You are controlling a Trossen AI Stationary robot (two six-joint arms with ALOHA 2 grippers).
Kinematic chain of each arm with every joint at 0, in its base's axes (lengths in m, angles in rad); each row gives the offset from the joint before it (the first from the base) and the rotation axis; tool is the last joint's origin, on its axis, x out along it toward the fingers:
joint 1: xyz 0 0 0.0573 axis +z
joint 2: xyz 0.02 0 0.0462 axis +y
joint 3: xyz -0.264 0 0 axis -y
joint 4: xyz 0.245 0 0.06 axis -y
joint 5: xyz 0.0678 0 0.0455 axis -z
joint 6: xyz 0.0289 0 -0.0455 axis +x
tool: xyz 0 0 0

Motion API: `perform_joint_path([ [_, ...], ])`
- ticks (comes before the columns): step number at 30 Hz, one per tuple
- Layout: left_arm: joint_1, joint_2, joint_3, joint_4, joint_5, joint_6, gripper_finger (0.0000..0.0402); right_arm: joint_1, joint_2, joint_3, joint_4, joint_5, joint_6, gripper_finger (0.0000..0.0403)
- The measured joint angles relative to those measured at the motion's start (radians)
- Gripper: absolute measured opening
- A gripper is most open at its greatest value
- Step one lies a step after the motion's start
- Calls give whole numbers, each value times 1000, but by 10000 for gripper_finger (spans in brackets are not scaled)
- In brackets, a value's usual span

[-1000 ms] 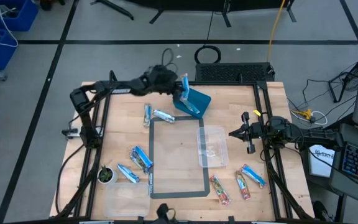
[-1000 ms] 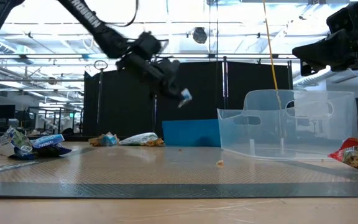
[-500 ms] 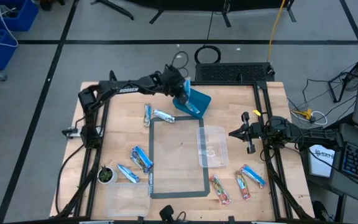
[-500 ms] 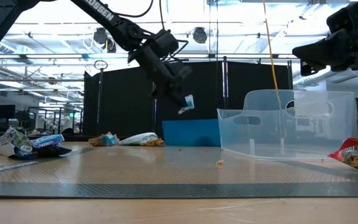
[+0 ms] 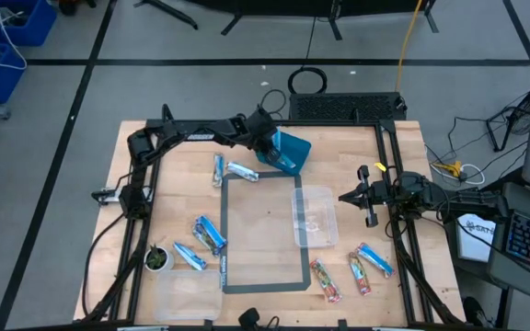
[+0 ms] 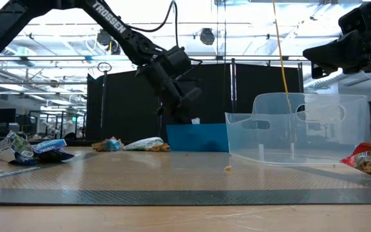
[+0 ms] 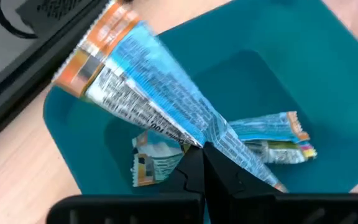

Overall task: Pick and place Granola Bars by type
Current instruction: Put the orange granola bar into the blue bin

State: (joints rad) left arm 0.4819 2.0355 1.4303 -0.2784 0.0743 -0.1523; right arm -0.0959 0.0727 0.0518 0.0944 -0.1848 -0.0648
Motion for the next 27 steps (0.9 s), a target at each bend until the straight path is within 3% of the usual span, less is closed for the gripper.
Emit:
perform_joint_path([
  [27,-6,-16,1,-233,6,0,1,0,0,0,0,0,0,4],
])
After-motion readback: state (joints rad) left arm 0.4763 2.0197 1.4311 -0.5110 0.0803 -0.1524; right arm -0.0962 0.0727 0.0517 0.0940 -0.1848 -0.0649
